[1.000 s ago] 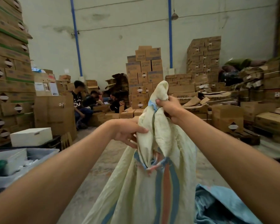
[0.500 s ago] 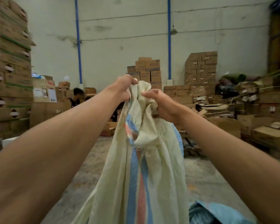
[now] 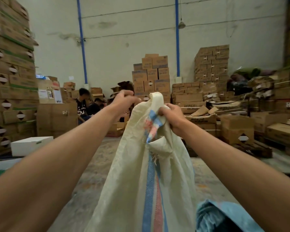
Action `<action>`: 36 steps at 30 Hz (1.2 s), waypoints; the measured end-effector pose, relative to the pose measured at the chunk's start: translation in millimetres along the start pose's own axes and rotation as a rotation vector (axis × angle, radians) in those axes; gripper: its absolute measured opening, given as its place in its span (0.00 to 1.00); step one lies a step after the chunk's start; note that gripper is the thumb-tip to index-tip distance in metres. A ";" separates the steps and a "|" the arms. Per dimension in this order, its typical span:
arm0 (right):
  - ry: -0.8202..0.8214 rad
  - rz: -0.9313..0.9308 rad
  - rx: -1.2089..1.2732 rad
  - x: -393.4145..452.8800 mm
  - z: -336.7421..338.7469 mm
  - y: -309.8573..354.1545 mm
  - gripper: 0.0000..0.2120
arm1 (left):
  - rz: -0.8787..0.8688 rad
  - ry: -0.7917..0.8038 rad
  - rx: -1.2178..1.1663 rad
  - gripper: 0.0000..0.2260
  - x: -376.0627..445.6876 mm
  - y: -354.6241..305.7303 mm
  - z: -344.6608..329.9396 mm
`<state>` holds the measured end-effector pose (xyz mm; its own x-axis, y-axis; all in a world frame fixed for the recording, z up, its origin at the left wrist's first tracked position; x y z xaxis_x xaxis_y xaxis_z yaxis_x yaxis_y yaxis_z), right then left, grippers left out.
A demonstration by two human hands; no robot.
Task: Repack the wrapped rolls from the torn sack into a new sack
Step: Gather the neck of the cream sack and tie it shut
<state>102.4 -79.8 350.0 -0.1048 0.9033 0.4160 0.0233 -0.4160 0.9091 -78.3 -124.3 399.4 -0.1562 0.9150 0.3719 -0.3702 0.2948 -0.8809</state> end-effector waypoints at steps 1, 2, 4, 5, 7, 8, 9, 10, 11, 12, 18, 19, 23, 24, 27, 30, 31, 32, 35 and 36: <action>0.034 0.032 0.084 -1.8 0.1 5.7 0.06 | 0.043 0.136 0.090 0.35 -2.9 21.5 -3.9; 0.079 0.059 0.141 -1.6 -1.6 13.5 0.06 | 0.073 0.315 0.148 0.47 -11.1 40.6 -13.7; 0.171 0.101 0.143 2.4 -8.5 34.3 0.08 | -0.011 0.570 0.195 0.60 -31.3 57.5 -42.4; 0.207 0.117 0.110 4.6 -13.8 45.2 0.11 | -0.121 0.584 0.189 0.63 -34.4 54.6 -56.4; 0.247 0.166 0.019 9.0 -27.0 63.3 0.18 | -0.304 0.424 0.187 0.64 -32.4 44.6 -73.0; 0.245 0.199 -0.029 13.2 -31.1 68.6 0.19 | -0.349 0.319 0.172 0.60 -30.2 39.4 -76.4; 0.246 0.225 -0.071 15.2 -33.4 70.8 0.16 | -0.371 0.227 0.142 0.54 -26.0 38.0 -77.3; 0.248 0.237 -0.103 13.6 -33.5 71.4 0.11 | -0.371 0.163 0.091 0.49 -20.5 39.9 -75.1; 0.263 0.243 -0.136 12.2 -32.9 70.0 0.08 | -0.355 0.116 0.043 0.41 -14.6 43.0 -71.9; 0.266 0.246 -0.201 14.0 -28.5 66.0 0.08 | -0.319 0.073 0.007 0.34 -7.8 46.9 -68.0; -0.418 0.472 -0.522 -8.5 42.1 45.5 0.27 | -0.149 -0.176 -0.106 0.39 19.3 53.0 -33.4; -0.305 0.367 -0.497 -7.0 42.6 28.4 0.30 | -0.149 -0.193 -0.102 0.38 25.4 52.7 -28.6; 0.403 -0.103 -0.468 -19.2 11.9 -37.7 0.33 | -0.190 -0.113 -0.136 0.37 46.4 29.0 -27.9; 0.389 -0.046 -0.418 -15.4 11.0 -37.4 0.30 | -0.176 -0.063 -0.164 0.38 51.9 24.3 -32.0; 0.244 0.135 -0.293 -5.7 17.9 -17.6 0.14 | -0.121 -0.079 -0.236 0.40 60.1 16.8 -27.2; 0.227 0.143 -0.345 -6.9 25.0 -5.8 0.15 | -0.110 -0.147 -0.189 0.44 67.4 20.3 -11.0; 0.232 0.143 -0.356 -6.2 26.6 -2.9 0.18 | -0.098 -0.124 -0.182 0.44 69.1 24.3 -9.8; 0.222 0.145 -0.370 -5.4 28.4 0.7 0.18 | -0.095 -0.092 -0.186 0.44 74.3 29.0 -8.6; 0.154 0.140 -0.367 -2.8 33.0 11.7 0.16 | -0.045 0.003 -0.251 0.42 56.5 25.7 -10.7; 0.124 0.116 -0.307 -2.0 34.9 14.5 0.15 | -0.048 0.072 -0.259 0.39 44.0 18.9 -16.2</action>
<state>137.7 -84.0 363.2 -0.2396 0.8365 0.4928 -0.2562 -0.5441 0.7990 -77.4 -74.1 394.3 -0.0752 0.9130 0.4011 -0.1280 0.3900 -0.9119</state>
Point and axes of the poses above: each hand's wrist, its own x-axis towards the middle knuckle, its own z-axis out of the back of the hand, y = z × x, the point moved 7 cm from there along x, towards the middle knuckle, and after that the axes turned 1 degree about -x, right-handed, at the moved point
